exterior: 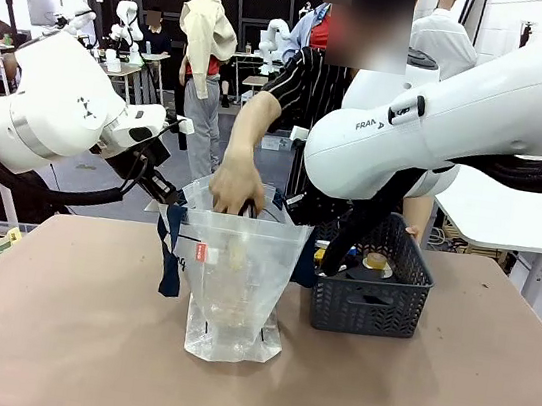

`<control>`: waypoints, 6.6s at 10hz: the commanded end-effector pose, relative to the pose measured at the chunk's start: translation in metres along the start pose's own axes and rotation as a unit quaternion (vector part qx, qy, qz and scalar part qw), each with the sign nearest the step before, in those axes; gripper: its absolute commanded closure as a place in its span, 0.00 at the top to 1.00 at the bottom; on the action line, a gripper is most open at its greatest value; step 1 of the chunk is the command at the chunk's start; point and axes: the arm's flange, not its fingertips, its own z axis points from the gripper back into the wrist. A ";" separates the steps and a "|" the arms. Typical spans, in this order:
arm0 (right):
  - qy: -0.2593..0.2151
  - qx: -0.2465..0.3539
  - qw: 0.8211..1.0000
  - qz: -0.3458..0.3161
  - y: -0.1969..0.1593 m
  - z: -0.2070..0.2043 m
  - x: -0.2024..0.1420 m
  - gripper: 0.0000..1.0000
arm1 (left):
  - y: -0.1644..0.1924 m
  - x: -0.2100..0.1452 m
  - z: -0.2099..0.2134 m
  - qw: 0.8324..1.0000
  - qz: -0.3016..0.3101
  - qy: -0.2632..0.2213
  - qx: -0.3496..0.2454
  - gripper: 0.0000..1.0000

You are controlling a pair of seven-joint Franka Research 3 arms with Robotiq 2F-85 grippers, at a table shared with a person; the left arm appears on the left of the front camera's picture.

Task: Transfer purchased items from the store into the shopping bag.
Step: Move the Reusable shopping bag to the right side of the table.

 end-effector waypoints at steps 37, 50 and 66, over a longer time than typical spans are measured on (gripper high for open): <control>0.002 0.001 1.000 -0.005 -0.001 0.001 -0.006 0.00 | 0.001 0.000 0.003 1.000 0.000 0.000 0.004 0.00; 0.002 0.001 1.000 -0.005 -0.001 0.001 -0.006 0.00 | 0.001 0.000 0.003 1.000 0.000 0.000 0.004 0.00; 0.002 0.001 1.000 -0.005 -0.001 0.001 -0.006 0.00 | 0.001 0.000 0.003 1.000 0.000 0.000 0.004 0.00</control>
